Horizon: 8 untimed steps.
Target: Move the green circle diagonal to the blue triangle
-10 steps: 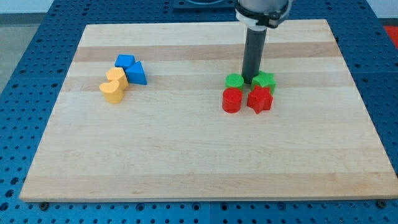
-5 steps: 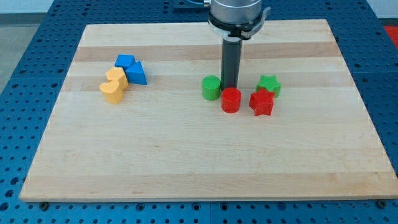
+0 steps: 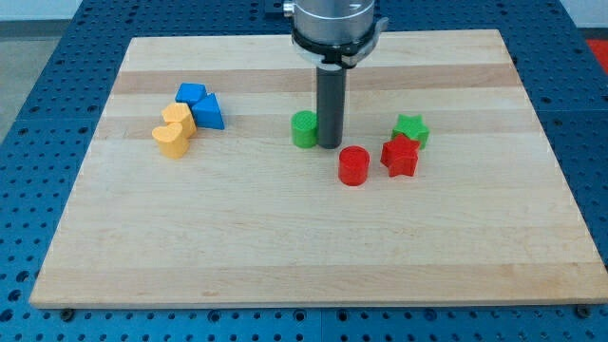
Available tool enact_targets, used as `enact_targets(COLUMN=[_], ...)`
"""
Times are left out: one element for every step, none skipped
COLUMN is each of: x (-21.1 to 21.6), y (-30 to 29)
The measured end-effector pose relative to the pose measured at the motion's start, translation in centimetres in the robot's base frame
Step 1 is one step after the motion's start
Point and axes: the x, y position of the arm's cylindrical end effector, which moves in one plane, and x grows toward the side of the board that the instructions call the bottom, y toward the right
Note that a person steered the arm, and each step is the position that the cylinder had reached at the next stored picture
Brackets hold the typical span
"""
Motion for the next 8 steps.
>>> enact_targets(x=[0.0,-0.3,-1.3,-1.7,-1.7,-1.7,-1.7,-1.7], y=[-1.1,-1.7,-1.2,-1.2,-2.6,-4.1,-5.4,-6.7])
